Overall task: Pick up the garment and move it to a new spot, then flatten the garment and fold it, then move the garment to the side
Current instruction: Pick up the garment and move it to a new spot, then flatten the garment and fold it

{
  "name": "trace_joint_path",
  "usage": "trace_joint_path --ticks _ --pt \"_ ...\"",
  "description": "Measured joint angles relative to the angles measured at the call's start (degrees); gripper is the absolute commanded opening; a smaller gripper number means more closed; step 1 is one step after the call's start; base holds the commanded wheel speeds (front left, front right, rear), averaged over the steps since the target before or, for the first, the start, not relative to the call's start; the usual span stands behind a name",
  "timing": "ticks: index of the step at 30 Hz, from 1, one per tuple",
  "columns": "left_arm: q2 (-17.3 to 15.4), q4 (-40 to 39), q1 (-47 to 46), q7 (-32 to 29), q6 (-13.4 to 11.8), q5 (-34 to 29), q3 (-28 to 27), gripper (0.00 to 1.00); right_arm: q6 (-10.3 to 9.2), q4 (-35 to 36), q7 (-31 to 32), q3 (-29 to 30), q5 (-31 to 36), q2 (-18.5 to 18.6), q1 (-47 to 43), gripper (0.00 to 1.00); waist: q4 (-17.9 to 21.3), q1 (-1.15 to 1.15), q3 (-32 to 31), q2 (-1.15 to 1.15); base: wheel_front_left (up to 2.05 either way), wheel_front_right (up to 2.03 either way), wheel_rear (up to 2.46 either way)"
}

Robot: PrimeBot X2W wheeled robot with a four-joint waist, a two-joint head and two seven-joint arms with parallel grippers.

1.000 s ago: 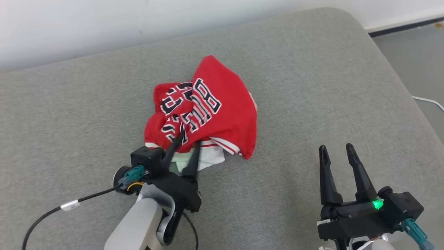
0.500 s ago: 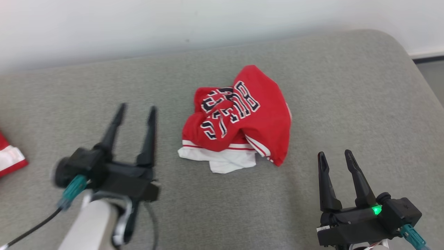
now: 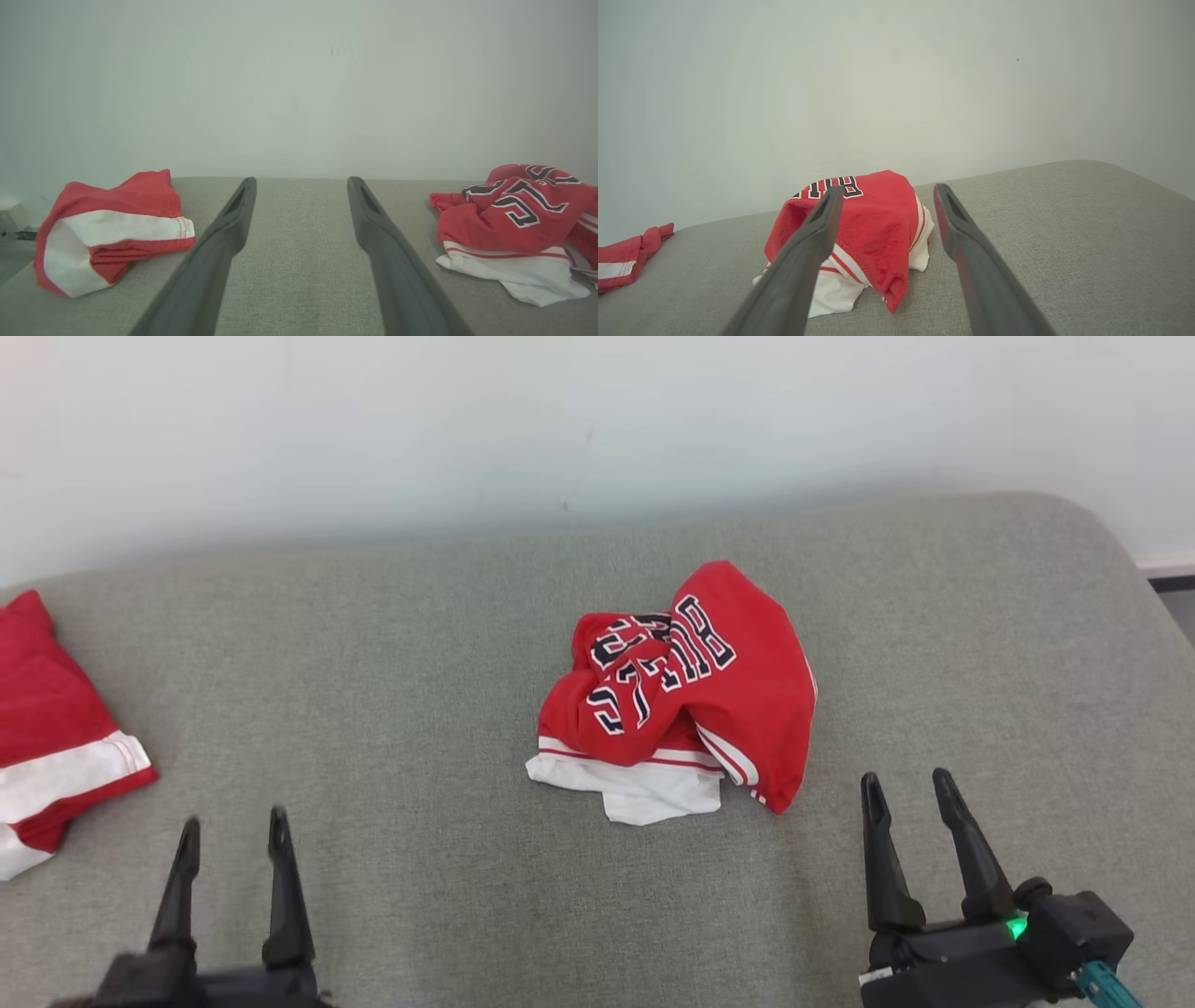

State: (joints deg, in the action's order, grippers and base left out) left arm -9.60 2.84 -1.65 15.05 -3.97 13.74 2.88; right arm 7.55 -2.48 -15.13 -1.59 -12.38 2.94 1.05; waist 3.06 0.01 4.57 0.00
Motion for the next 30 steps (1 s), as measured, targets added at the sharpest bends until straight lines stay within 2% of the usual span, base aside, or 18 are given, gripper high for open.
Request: trace_joint_path --ticks 11,21,30 --pt "4.5 0.7 7.0 0.0 5.8 -6.4 -2.8 1.00 0.00 -2.1 0.0 0.8 1.5 0.0 -3.1 1.00 -0.7 0.00 -2.8 0.00 0.00 0.00 0.00" --pt "6.1 2.9 8.2 0.0 7.1 -9.2 -3.4 1.00 0.00 -5.1 0.0 0.0 2.4 0.0 -5.6 1.00 -1.2 0.00 -3.5 0.00 0.00 0.00 0.00" --pt "6.5 5.5 8.9 0.0 7.8 -9.2 -3.2 1.00 0.00 -6.2 0.0 -0.1 2.4 0.0 -6.1 1.00 -1.7 0.00 -3.6 0.00 0.00 0.00 0.00"
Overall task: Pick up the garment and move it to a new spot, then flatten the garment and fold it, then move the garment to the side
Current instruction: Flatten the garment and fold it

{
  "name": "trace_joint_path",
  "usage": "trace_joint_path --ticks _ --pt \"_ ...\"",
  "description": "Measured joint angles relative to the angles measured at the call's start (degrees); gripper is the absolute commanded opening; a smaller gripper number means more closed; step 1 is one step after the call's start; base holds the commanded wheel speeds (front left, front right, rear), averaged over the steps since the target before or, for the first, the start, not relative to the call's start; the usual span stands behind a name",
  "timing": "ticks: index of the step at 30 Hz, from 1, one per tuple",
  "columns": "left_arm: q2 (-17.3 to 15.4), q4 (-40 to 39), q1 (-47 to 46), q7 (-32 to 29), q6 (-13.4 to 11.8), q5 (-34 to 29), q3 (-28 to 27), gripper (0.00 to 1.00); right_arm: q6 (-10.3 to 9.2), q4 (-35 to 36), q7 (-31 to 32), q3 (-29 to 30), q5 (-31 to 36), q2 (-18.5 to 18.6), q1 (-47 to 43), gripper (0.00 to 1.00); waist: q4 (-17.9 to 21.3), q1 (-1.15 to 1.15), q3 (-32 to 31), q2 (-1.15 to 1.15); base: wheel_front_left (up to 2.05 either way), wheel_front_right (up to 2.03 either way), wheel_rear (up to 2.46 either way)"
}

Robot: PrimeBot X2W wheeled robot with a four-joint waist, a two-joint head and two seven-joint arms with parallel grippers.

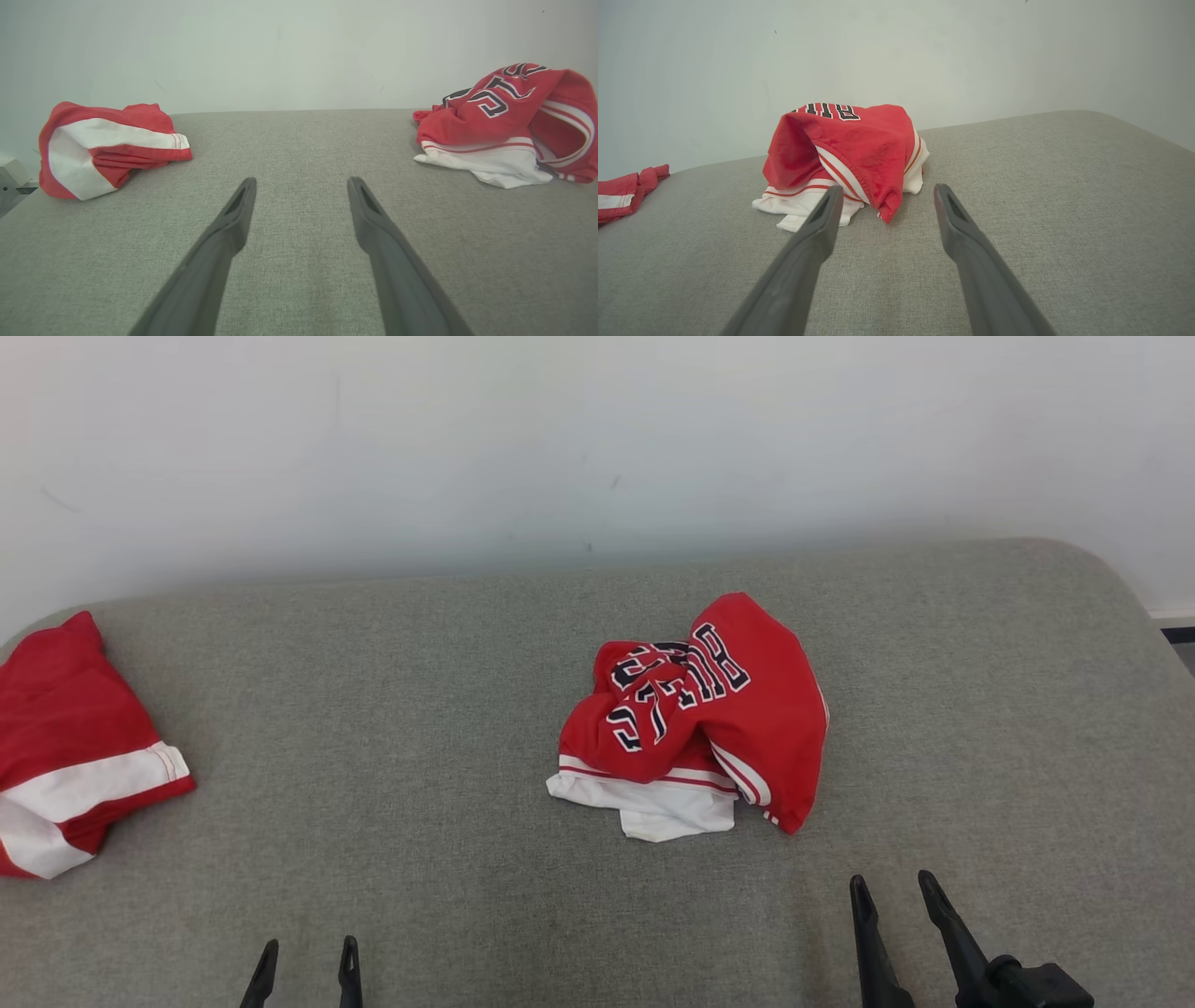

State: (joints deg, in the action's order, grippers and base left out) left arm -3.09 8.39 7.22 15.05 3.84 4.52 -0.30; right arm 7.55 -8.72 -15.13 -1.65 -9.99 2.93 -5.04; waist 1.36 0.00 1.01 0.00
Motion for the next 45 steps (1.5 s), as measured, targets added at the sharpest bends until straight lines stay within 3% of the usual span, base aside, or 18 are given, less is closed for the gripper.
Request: trace_joint_path --ticks 45 --pt "0.1 0.4 -0.1 0.0 -0.4 0.9 -0.3 1.00 0.00 -0.6 0.0 -0.2 0.2 0.0 0.0 1.00 -0.5 0.00 0.3 0.00 0.00 0.00 0.00"
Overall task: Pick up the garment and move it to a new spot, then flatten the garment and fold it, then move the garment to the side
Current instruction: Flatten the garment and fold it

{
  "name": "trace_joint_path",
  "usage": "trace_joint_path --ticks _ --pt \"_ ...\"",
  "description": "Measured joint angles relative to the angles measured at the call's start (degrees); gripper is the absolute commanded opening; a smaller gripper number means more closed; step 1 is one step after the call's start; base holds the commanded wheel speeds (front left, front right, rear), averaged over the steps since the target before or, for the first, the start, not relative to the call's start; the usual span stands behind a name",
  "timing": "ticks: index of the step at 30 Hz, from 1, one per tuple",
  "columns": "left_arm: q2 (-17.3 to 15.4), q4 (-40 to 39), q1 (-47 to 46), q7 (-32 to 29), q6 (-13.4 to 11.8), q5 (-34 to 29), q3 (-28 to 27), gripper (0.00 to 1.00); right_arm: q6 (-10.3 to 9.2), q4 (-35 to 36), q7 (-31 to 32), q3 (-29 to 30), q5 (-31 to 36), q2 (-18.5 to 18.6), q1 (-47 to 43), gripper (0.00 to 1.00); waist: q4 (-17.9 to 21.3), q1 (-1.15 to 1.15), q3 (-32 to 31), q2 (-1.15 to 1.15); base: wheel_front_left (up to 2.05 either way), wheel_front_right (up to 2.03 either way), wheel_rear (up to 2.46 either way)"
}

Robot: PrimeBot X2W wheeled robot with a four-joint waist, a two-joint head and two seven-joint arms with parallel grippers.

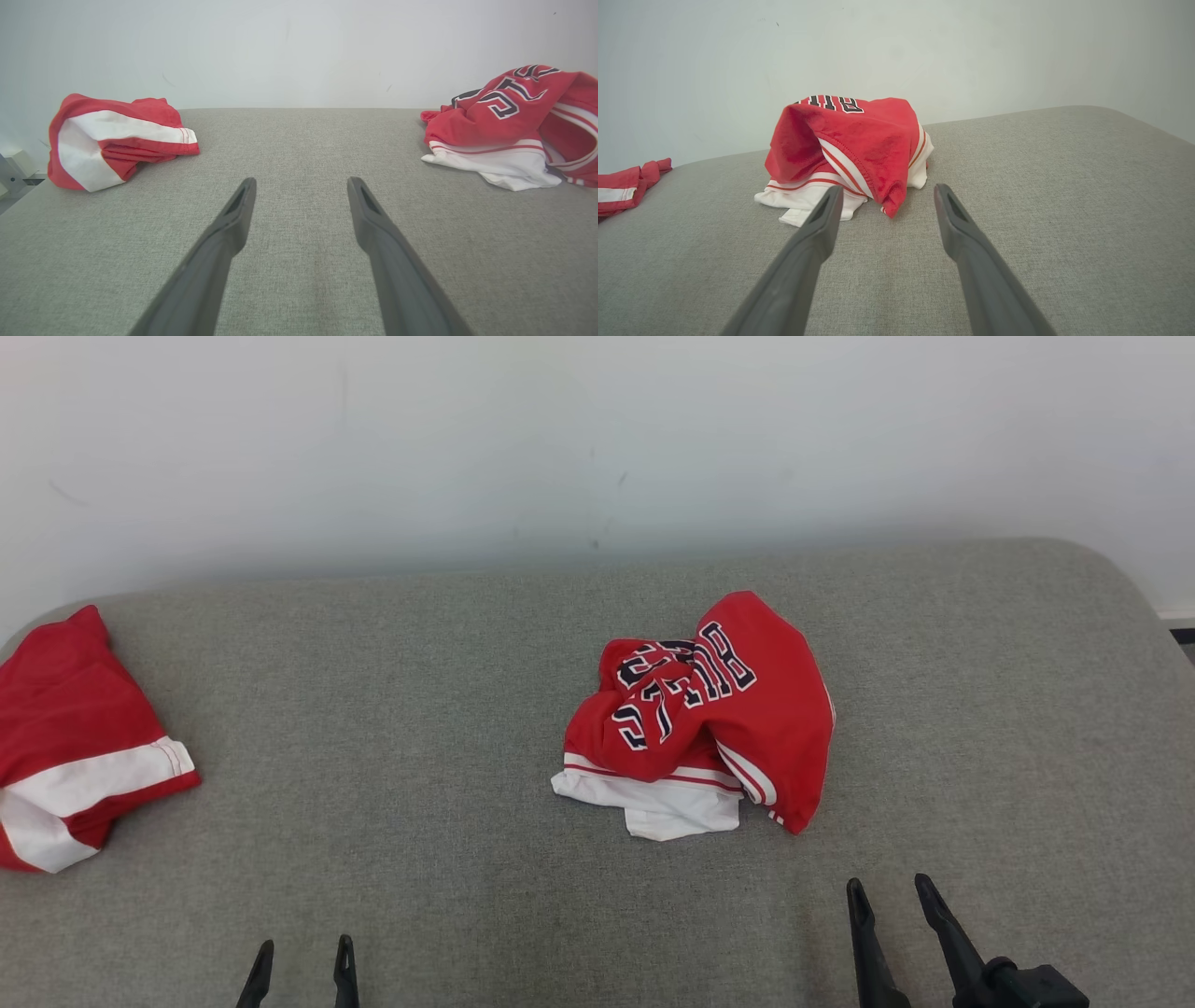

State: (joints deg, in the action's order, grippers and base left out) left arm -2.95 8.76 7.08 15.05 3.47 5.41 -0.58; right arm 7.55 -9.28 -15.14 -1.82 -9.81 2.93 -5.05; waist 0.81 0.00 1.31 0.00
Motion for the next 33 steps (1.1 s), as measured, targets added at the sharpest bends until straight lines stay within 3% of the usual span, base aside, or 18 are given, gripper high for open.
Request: trace_joint_path --ticks 26,33 --pt "0.0 0.0 -0.2 0.0 0.1 0.2 0.0 1.00 0.00 -0.6 0.0 -1.2 1.3 0.0 0.4 1.00 -0.5 0.00 0.3 0.00 0.00 0.00 0.00" --pt "0.0 0.1 -1.9 0.0 0.1 0.8 1.6 1.00 0.00 -5.6 0.0 -3.9 3.0 0.0 7.1 1.00 -2.9 0.00 1.5 0.00 0.00 0.00 0.00"
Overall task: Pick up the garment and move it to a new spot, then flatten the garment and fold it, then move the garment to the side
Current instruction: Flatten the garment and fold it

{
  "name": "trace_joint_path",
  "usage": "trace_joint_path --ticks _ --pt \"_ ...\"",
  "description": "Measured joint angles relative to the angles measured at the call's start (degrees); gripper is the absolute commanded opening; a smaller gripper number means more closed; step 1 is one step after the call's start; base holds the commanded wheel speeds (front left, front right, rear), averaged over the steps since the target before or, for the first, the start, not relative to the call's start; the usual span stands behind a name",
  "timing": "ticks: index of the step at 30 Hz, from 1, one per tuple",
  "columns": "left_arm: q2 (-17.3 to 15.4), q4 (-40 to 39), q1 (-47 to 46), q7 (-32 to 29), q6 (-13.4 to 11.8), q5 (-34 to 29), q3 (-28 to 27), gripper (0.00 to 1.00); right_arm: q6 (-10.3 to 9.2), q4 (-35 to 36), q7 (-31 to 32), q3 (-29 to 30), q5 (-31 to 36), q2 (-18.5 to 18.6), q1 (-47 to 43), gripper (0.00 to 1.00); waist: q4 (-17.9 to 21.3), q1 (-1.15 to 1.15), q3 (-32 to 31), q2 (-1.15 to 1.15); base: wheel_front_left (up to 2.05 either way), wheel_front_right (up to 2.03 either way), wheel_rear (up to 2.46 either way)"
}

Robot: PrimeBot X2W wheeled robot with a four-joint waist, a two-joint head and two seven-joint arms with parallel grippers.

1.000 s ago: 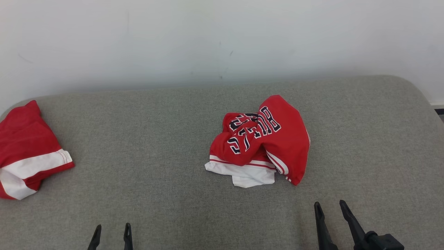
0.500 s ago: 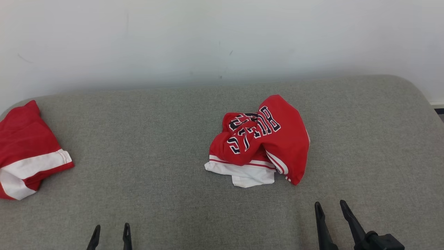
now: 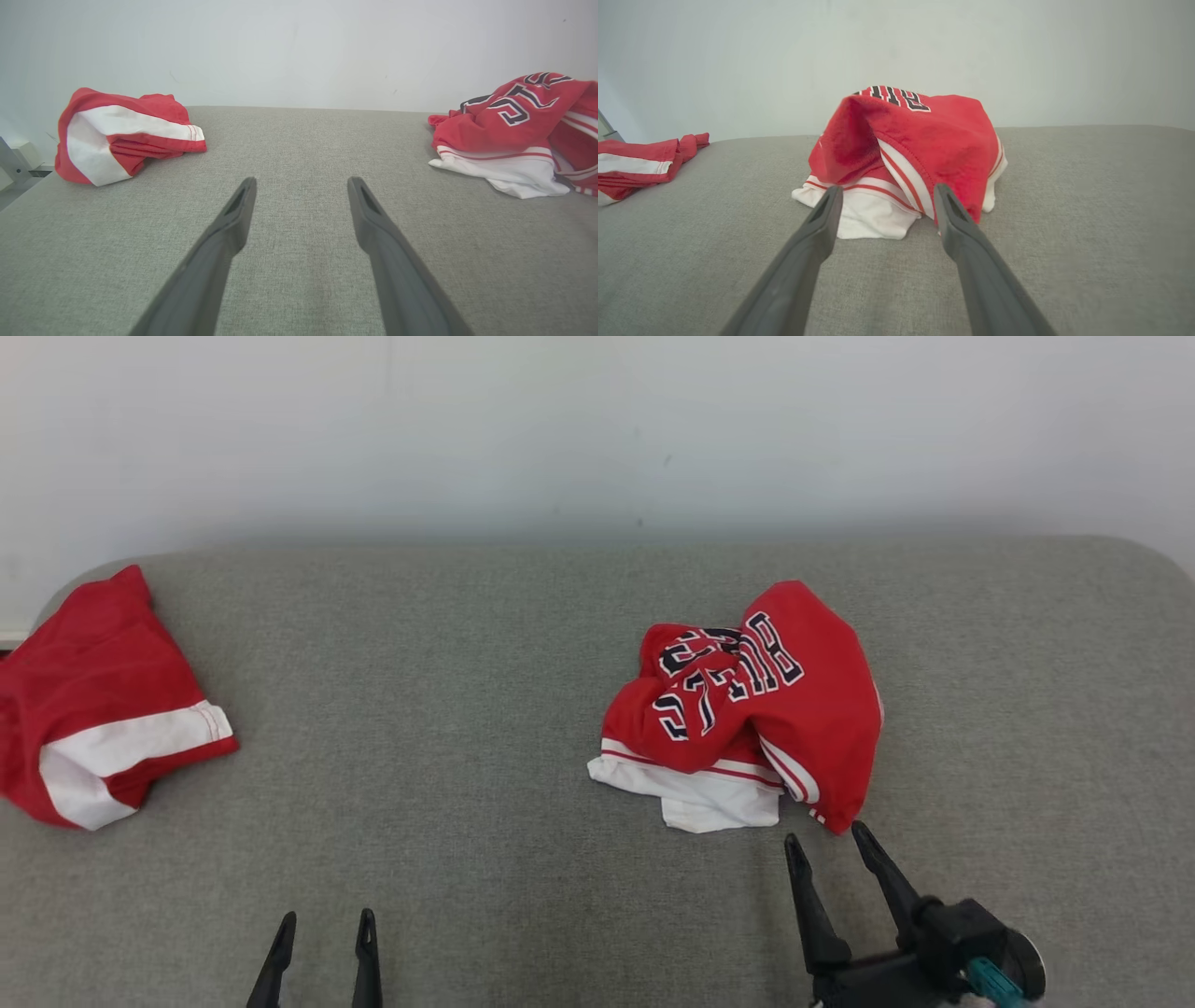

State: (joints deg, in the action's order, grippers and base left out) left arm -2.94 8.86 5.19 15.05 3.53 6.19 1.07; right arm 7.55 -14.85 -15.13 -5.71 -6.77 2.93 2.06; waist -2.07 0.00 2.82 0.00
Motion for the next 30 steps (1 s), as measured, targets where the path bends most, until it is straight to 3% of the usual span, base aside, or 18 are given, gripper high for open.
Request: trace_joint_path --ticks 14,23,24,25,30 --pt "0.0 -0.1 -4.0 0.0 -0.5 2.8 5.9 1.00 0.00 -23.3 0.0 -5.0 8.0 2.2 17.5 1.00 -8.5 0.00 4.6 0.00 0.00 0.00 0.00" --pt "0.0 -0.3 -5.1 0.0 -1.5 3.8 7.7 1.00 0.00 -37.9 -0.5 -2.7 11.3 3.4 25.7 1.00 -13.5 0.00 6.9 0.00 0.00 0.00 0.00" --pt "0.0 -0.4 -5.1 0.0 -1.6 3.8 7.7 1.00 0.00 -39.4 -0.5 -2.9 11.9 3.4 26.6 0.20 -13.9 0.00 7.0 -0.01 0.00 0.00 0.00" --pt "0.0 -0.4 -5.1 0.0 -1.7 4.0 7.6 1.00 0.00 -40.3 -0.5 -2.8 12.0 3.3 27.3 0.00 -14.3 0.01 7.2 0.00 0.00 0.00 0.00" --pt "0.0 -0.5 -4.0 0.0 -2.1 4.2 7.0 1.00 -0.01 -38.5 -0.2 -1.8 11.9 3.0 27.1 0.00 -14.4 0.00 6.7 0.00 0.00 0.00 0.00"
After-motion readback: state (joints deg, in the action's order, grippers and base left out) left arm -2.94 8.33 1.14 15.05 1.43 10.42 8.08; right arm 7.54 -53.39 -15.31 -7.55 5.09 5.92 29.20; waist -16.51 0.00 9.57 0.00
